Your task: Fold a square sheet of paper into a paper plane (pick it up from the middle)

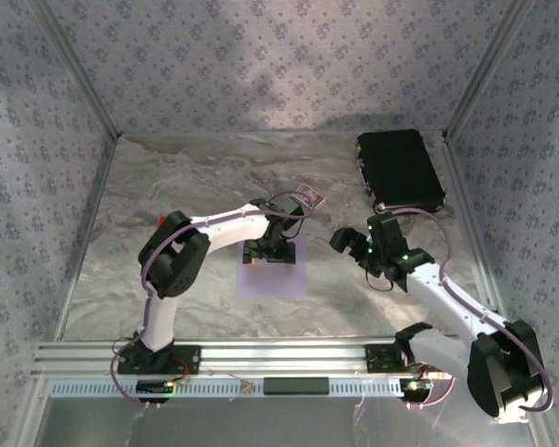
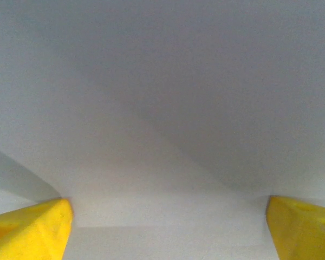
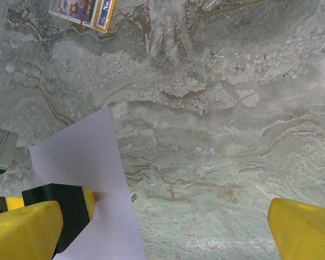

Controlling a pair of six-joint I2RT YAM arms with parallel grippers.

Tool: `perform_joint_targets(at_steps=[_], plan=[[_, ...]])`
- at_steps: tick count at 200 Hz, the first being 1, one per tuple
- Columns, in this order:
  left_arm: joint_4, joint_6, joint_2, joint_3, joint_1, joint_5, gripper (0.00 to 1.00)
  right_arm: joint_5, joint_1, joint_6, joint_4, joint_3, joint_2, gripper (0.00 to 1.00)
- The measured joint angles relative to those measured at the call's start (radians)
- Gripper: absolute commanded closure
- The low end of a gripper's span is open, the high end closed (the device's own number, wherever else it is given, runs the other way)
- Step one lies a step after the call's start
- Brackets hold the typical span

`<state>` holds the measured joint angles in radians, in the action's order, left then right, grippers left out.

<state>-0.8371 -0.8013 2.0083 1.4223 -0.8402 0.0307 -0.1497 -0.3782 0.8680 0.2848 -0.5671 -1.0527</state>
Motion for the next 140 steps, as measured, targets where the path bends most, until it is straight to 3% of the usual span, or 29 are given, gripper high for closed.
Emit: perform_joint_targets(at_steps=[140], plan=[[-0.006, 0.006, -0.003, 0.010, 0.000, -0.008, 0.01, -0.001, 0.000, 0.006, 0.002, 0.000, -0.035, 0.01]])
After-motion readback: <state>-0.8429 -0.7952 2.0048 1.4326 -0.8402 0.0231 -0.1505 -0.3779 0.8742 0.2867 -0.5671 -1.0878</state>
